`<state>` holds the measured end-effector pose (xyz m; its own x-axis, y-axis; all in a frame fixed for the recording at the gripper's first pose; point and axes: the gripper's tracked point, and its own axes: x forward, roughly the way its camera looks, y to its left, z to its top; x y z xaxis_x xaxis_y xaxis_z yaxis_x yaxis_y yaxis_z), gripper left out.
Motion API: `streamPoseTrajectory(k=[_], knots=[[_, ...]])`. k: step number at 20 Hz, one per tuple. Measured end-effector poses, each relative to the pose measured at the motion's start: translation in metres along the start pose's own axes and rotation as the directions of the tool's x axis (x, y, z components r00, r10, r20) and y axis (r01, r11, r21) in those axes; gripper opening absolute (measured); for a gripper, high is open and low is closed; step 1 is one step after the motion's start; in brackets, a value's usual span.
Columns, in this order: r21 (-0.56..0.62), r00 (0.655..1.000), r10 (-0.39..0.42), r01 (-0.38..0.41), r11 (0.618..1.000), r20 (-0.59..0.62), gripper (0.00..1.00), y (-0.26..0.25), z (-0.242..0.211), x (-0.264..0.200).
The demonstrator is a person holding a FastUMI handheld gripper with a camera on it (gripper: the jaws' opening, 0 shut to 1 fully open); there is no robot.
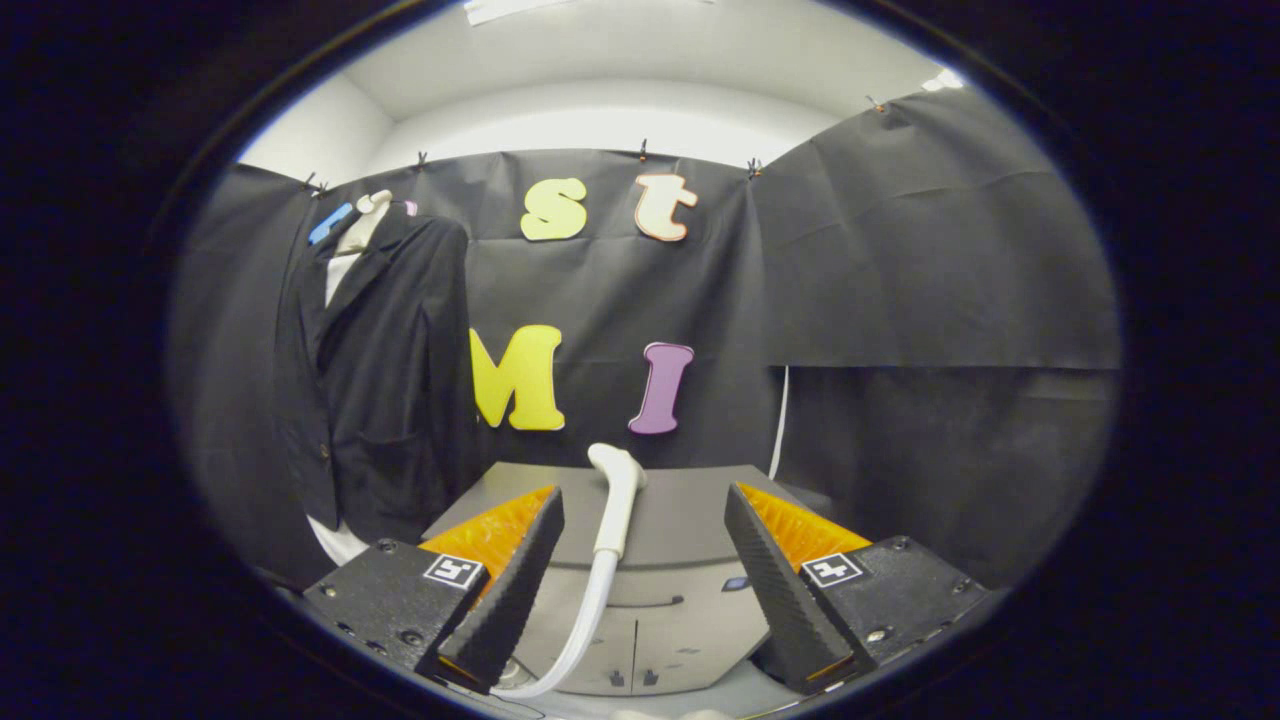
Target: Iron the clothes twice with a garment steamer, once on the left side and once on the right side.
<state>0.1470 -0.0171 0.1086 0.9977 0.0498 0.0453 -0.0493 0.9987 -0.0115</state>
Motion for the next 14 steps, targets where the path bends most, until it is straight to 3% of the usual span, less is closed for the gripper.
streamPoseTrajectory(k=[6,10,14], knots=[[0.003,0.997,0.073,-0.073,0.997,-0.039,1.00,0.007,0.025,0.114],[0.001,0.980,0.149,-0.151,0.989,-0.131,1.00,0.024,0.001,0.180],[-0.004,0.951,0.155,-0.162,0.987,-0.266,1.00,0.028,-0.046,0.232]])
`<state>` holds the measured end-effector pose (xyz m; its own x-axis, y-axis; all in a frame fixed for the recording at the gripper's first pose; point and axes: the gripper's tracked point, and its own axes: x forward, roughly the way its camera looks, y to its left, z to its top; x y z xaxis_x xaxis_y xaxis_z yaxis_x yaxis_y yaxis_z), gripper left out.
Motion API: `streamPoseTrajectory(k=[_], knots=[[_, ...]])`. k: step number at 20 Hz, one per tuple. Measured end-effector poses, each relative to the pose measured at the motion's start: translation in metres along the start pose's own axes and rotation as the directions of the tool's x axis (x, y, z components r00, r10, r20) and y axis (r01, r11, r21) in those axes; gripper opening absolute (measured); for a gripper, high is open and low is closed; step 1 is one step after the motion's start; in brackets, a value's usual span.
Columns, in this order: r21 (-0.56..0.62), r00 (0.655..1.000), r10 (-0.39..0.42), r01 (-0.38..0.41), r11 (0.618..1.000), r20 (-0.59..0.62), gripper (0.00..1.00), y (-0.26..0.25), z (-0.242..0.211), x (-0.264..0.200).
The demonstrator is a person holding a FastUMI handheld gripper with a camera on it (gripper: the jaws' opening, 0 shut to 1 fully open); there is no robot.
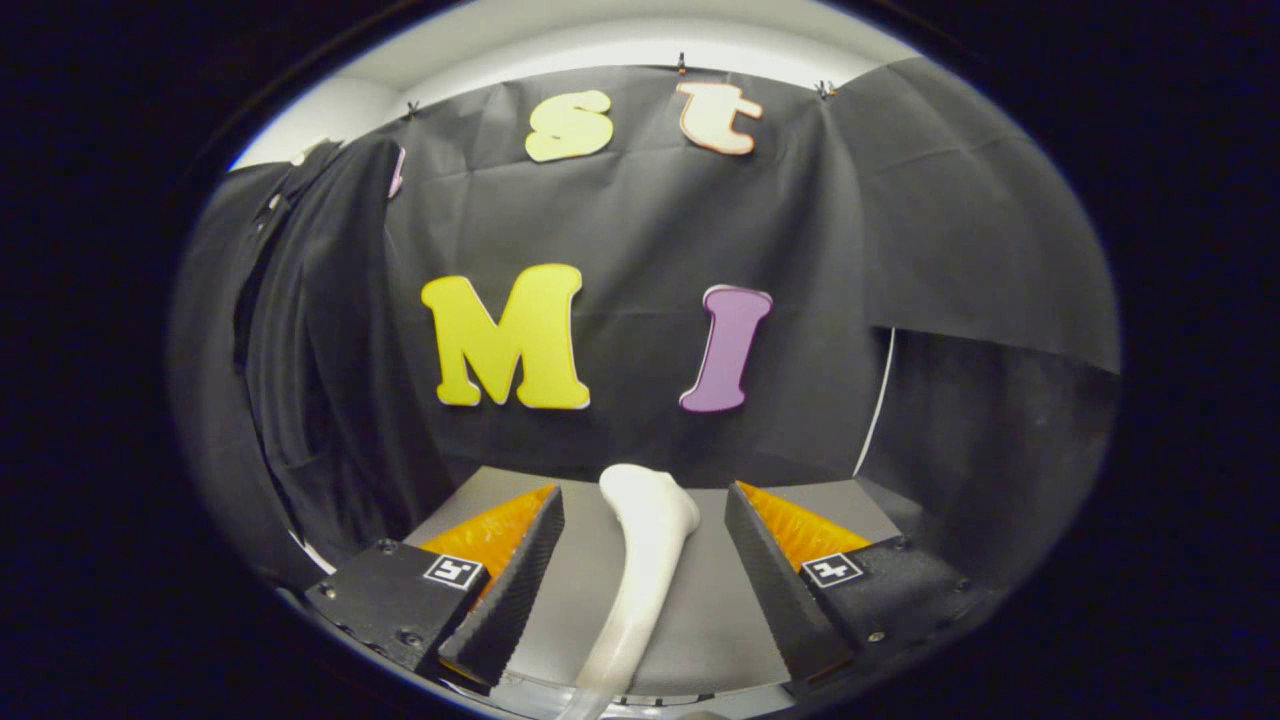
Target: Iron the clothes twice with a garment steamer, once on the left side and once on the right side.
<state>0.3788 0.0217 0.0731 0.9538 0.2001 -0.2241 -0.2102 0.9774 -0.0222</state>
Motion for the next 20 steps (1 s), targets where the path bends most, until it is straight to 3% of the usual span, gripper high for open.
streamPoseTrajectory(k=[6,9,12,14,15,20], knots=[[0.025,0.978,0.025,-0.021,0.999,-0.206,1.00,-0.003,-0.056,0.055],[0.054,0.958,0.044,-0.030,0.998,-0.283,0.86,-0.001,-0.075,0.064],[0.140,0.931,0.113,-0.068,0.988,-0.346,0.80,0.006,-0.093,0.064],[0.156,0.939,0.119,-0.071,0.985,-0.324,0.71,0.004,-0.092,0.066],[0.178,0.941,0.121,-0.066,0.982,-0.315,0.62,0.002,-0.090,0.065],[0.229,0.943,0.160,-0.094,0.969,-0.292,0.58,0.002,-0.090,0.060]])
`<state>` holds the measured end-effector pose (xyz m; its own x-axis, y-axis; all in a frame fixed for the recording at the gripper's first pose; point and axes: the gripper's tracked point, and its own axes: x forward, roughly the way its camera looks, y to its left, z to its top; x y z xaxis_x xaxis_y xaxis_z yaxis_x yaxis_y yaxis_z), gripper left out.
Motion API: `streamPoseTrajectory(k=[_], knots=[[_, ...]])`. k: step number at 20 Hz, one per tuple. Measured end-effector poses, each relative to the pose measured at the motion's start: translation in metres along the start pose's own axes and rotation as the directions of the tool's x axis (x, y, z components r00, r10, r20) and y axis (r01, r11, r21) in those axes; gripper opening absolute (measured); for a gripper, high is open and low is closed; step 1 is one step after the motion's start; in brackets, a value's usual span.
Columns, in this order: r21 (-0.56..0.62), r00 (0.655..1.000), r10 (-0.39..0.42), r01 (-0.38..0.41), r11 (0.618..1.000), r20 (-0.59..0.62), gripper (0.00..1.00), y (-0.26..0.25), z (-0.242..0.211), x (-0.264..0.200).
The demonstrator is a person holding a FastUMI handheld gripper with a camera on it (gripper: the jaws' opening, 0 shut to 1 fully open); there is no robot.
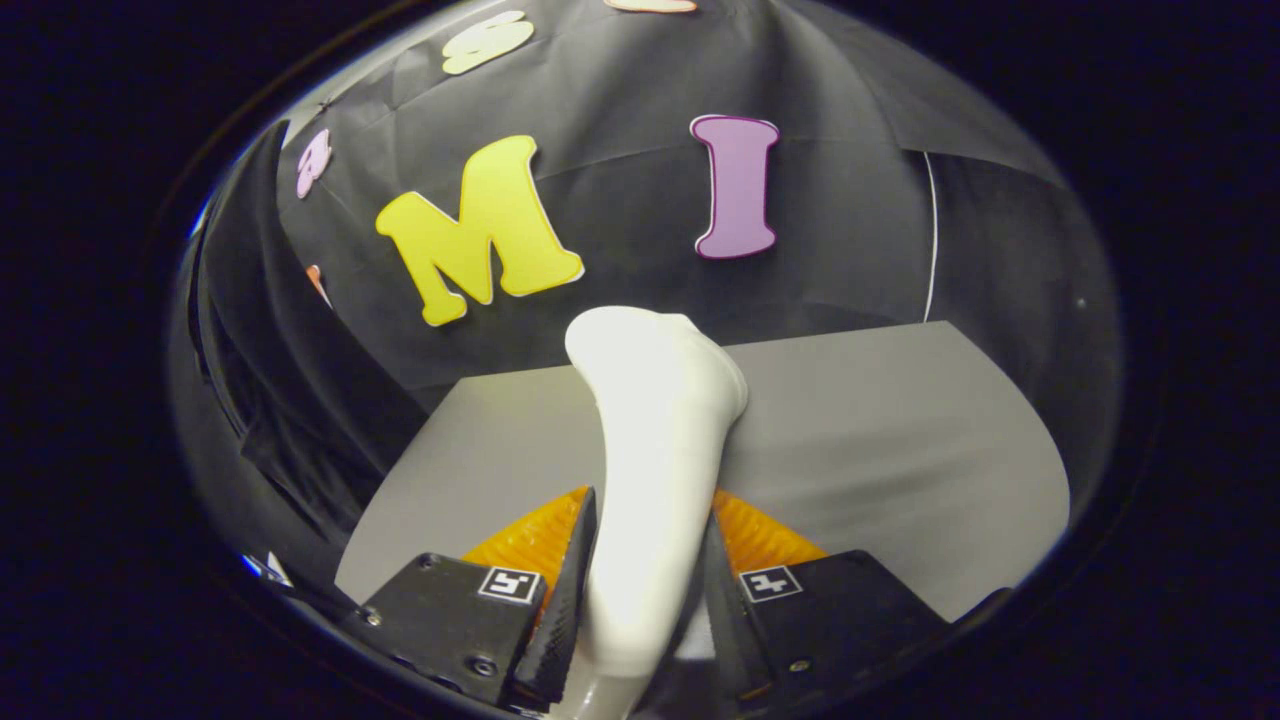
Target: Iron the clothes twice with a garment steamer, once on the left side and once on the right side.
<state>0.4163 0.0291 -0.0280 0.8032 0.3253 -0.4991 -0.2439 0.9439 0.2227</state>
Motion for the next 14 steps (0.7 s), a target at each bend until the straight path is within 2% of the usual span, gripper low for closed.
streamPoseTrajectory(k=[3,7,10,14], knots=[[0.025,0.998,0.062,-0.062,0.998,0.000,0.51,0.008,0.000,-0.008],[0.011,0.986,0.122,-0.124,0.992,0.111,0.43,0.022,0.023,-0.032],[-0.032,0.979,0.116,-0.112,0.993,0.168,0.41,0.029,0.026,-0.058],[-0.023,0.964,0.084,-0.081,0.996,0.253,0.40,0.045,0.040,-0.097]])
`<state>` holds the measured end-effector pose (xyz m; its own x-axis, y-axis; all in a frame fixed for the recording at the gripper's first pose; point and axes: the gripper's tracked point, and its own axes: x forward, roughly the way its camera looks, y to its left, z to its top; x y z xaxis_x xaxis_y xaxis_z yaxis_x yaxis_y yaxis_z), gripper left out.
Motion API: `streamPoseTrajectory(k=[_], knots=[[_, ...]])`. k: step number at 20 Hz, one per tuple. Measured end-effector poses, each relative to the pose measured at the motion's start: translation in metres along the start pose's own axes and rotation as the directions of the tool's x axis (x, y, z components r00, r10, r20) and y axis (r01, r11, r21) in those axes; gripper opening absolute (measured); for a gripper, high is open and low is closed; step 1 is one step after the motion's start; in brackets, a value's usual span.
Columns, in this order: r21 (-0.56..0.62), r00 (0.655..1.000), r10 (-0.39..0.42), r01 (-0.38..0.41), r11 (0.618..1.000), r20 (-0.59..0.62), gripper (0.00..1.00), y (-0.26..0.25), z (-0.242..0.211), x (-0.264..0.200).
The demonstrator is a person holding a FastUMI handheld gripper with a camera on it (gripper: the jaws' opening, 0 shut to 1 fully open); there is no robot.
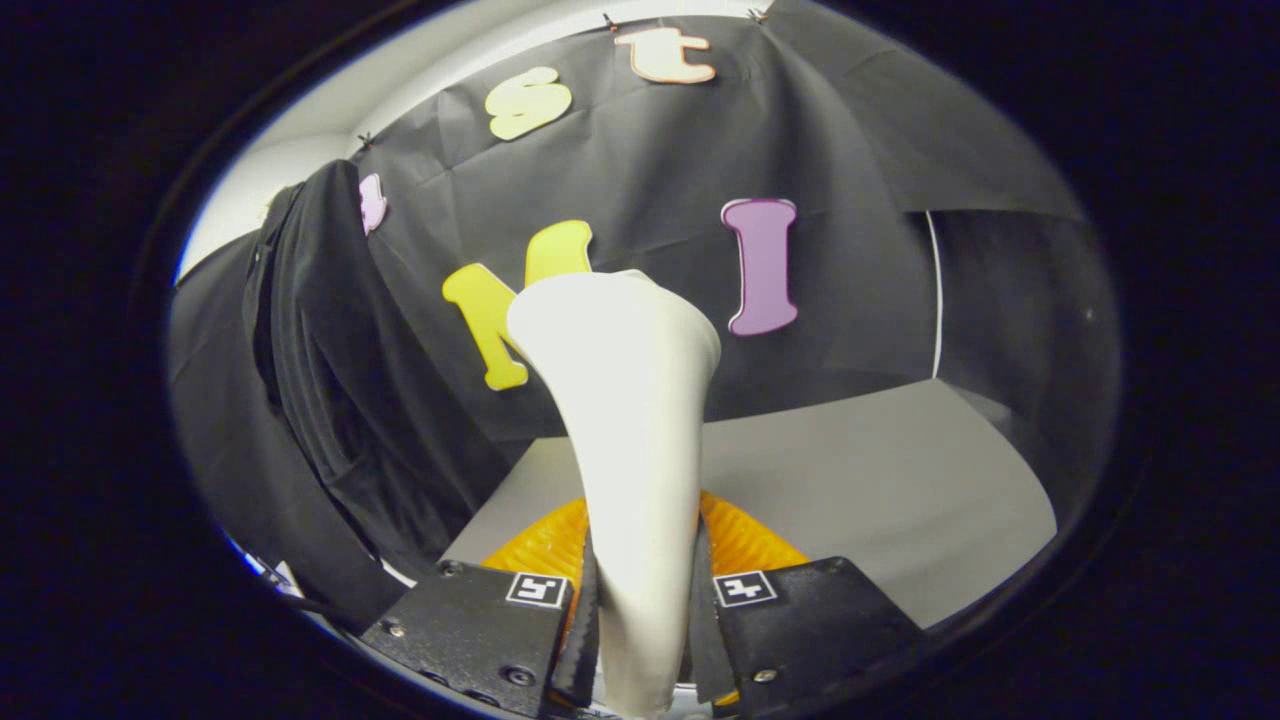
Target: Iron the clothes twice with a garment steamer, once on the left side and once on the right side.
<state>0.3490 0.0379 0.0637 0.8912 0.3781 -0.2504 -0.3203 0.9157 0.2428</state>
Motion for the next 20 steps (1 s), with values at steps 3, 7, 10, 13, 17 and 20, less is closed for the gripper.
streamPoseTrajectory(k=[3,7,10,13,17,20], knots=[[0.011,0.994,-0.021,0.020,1.000,0.104,0.40,0.031,0.033,-0.030],[-0.029,0.967,-0.038,0.047,0.998,0.252,0.40,0.091,0.089,-0.071],[-0.061,0.933,-0.039,0.066,0.996,0.357,0.40,0.140,0.125,-0.095],[-0.087,0.901,-0.016,0.060,0.994,0.433,0.40,0.197,0.154,-0.113],[-0.108,0.873,-0.019,0.082,0.991,0.488,0.40,0.265,0.183,-0.121],[-0.138,0.865,-0.009,0.090,0.986,0.501,0.40,0.312,0.197,-0.115]])
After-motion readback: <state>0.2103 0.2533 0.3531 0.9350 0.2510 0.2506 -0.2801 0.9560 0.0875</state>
